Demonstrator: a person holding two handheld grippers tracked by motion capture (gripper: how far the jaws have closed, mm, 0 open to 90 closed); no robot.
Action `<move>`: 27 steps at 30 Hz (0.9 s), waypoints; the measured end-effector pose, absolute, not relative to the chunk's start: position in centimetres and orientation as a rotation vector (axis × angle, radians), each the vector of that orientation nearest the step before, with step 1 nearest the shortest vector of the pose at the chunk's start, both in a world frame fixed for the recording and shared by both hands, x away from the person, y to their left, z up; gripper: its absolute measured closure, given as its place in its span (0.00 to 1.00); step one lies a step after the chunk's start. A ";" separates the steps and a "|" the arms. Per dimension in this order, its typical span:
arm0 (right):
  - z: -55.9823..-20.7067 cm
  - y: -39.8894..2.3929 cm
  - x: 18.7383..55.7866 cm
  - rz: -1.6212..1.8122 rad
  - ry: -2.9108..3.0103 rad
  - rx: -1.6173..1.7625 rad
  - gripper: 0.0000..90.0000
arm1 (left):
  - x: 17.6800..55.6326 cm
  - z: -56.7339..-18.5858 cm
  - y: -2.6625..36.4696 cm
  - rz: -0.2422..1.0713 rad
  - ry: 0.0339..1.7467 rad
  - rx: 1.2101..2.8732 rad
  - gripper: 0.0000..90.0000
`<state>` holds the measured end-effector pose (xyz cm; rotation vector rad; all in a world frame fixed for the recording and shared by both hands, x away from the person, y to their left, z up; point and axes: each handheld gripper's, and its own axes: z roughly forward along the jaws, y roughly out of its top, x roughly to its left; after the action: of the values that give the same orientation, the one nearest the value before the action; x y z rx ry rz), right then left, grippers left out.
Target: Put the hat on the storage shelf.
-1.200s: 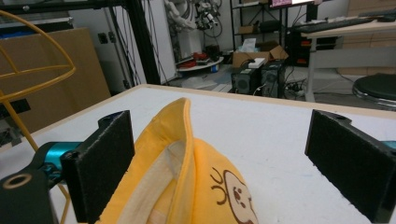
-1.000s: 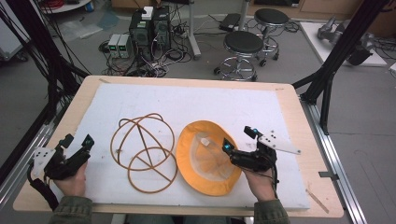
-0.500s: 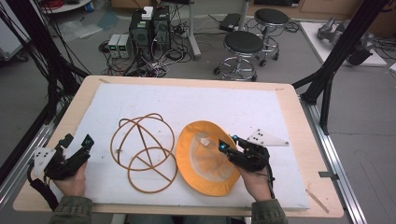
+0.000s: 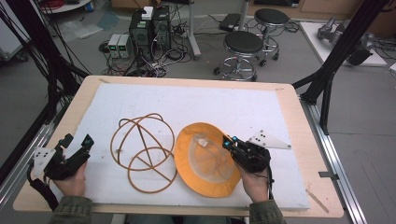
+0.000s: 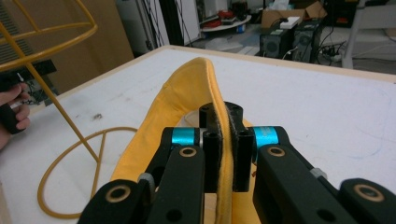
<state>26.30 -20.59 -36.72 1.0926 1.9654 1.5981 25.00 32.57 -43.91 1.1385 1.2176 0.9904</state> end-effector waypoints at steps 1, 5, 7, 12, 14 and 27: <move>-36.7 -20.6 26.2 1.603 1.954 1.092 0.96 | 25.0 -43.9 32.6 0.991 1.217 1.138 0.32; -36.2 -20.3 25.8 1.617 1.889 1.056 0.96 | 25.0 -43.9 32.6 0.991 1.218 1.137 0.32; -35.8 -20.3 25.6 1.628 1.839 1.042 0.96 | 24.9 -43.9 32.6 0.990 1.218 1.136 0.32; -34.7 -20.2 25.4 1.684 1.683 1.009 0.96 | 24.7 -43.8 32.5 0.994 1.214 1.134 0.32; -34.2 -20.1 25.4 1.706 1.624 0.989 0.96 | 24.7 -43.8 32.6 0.996 1.214 1.135 0.32; -29.8 -20.1 25.5 1.784 1.304 0.915 0.96 | 24.5 -43.8 33.0 0.998 1.225 1.115 0.32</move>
<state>25.54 -20.14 -29.79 0.9152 1.3040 1.7840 24.47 33.00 -43.77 1.1155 1.2251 0.9981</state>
